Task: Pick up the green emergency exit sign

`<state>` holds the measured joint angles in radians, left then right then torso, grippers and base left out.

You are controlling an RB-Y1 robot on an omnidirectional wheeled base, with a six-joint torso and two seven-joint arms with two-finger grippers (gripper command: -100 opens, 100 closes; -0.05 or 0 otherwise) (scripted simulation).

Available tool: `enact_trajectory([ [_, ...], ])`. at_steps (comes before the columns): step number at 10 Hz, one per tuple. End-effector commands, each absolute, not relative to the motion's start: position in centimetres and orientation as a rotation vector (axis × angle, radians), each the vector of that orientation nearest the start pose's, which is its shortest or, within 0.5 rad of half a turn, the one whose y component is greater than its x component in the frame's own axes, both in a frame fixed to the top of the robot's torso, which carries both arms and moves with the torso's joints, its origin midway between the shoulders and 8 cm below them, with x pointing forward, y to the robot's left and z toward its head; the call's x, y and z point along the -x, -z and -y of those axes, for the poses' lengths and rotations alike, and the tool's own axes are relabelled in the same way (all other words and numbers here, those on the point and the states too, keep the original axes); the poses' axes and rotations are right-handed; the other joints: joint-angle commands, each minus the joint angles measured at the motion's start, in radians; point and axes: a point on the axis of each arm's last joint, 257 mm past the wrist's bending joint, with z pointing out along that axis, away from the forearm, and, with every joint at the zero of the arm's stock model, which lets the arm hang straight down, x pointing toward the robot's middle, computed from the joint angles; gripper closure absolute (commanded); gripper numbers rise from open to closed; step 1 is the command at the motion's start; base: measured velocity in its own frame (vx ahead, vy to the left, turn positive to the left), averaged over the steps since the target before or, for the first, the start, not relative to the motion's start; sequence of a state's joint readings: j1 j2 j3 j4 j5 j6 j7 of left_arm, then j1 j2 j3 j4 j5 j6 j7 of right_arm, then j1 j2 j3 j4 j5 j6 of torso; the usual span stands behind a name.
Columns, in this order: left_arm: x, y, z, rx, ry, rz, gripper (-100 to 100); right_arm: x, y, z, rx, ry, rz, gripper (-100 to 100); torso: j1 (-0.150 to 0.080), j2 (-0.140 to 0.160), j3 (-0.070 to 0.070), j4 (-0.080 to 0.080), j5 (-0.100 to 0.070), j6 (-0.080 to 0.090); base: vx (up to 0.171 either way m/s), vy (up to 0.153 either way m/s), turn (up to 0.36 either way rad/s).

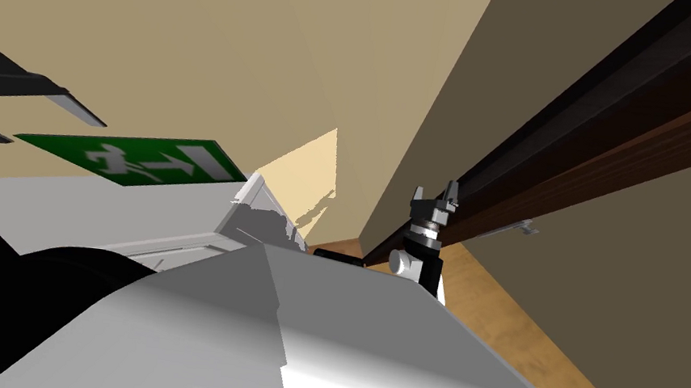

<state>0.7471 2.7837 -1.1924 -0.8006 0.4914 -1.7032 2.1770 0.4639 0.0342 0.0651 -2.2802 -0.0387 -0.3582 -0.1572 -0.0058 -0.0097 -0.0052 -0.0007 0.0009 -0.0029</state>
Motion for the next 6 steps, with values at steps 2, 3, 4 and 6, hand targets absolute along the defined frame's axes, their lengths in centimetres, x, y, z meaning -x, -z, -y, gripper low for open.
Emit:
enact_trajectory([
  [2,-20.72,-10.13,-61.81,2.53,-0.152,-1.769,-100,-37.18,-0.88,26.25,-0.866,-1.526,-0.588,0,0.0,0.0,0.0,0.0,0.0,0.0,0.002,0.002,-0.006],
  [3,-20.72,-10.13,-61.81,2.53,-0.152,-1.769,-100,-37.18,-0.88,26.25,-0.866,-1.526,-0.588,0,0.0,0.0,0.0,0.0,0.0,0.0,0.0,0.0,0.0],
  [4,-20.72,-10.13,-61.81,2.53,-0.152,-1.769,-100,-37.18,-0.88,26.25,-0.866,-1.526,-0.588,0,-0.001,0.001,0.0,0.0,0.0,0.0,0.0,0.0,0.0],
  [6,-20.72,-10.13,-61.81,2.53,-0.152,-1.769,-100,-37.18,-0.88,26.24,-0.866,-1.526,-0.588,0,-0.001,0.001,0.0,0.0,0.0,0.0,0.004,0.005,-0.014],
])
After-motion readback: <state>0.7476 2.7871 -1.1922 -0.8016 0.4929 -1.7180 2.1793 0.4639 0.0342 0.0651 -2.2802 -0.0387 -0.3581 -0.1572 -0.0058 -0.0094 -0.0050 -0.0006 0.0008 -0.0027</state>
